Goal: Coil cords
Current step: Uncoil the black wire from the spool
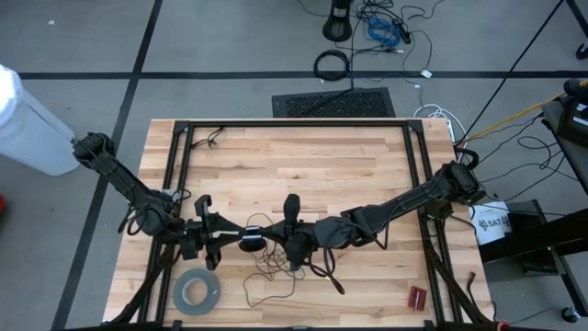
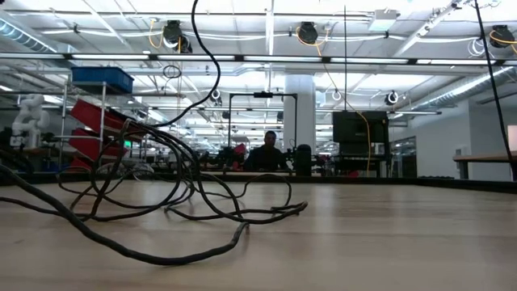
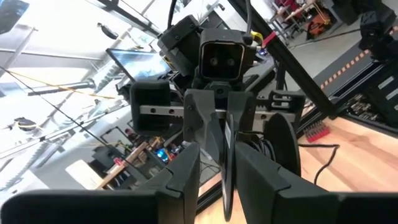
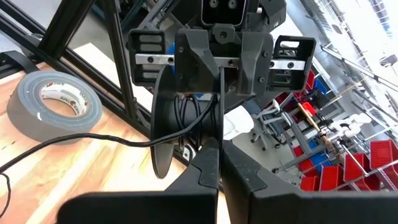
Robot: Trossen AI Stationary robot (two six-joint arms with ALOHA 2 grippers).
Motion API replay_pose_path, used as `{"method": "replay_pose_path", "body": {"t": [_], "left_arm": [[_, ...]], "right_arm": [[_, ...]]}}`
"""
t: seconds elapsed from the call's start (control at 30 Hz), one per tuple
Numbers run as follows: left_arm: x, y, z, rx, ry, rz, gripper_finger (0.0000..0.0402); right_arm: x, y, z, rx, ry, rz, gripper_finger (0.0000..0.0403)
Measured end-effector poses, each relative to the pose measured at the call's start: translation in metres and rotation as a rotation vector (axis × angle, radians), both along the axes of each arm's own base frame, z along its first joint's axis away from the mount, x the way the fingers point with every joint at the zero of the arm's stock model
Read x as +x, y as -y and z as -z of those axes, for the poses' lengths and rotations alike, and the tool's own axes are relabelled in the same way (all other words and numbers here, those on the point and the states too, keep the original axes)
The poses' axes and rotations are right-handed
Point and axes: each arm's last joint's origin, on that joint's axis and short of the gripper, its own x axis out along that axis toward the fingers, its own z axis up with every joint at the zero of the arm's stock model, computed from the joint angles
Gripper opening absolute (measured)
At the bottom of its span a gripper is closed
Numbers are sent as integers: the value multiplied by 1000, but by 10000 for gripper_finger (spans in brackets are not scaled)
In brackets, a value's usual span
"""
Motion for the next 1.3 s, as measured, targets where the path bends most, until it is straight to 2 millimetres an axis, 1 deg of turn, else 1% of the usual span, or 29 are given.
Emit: {"method": "replay_pose_path", "body": {"t": [0.23,0.33,0.57,0.73,0.87,1.07,1.13,1.2,1.3], "left_arm": [[0,-1,0,-9,-5,-35,156],[-1,0,0,-11,-9,-45,171],[-4,2,0,-19,-12,-53,176],[-7,5,0,-30,-14,-40,176],[-5,3,-1,-114,-8,-37,176],[1,-5,-1,-331,-7,-39,176],[5,-7,1,-401,-9,-38,176],[11,-7,4,-454,-23,4,176],[22,-5,13,-479,-52,42,176]], "right_arm": [[0,0,1,2,-10,4,0],[0,0,2,-3,-20,9,0],[-2,3,2,-26,-37,80,0],[-5,7,1,-35,-41,204,0],[-9,11,-4,-50,-21,334,0],[-19,18,-16,-100,6,533,0],[-22,17,-20,-107,12,539,0],[-24,17,-23,-105,20,537,0],[-25,17,-25,-110,20,534,0]]}}
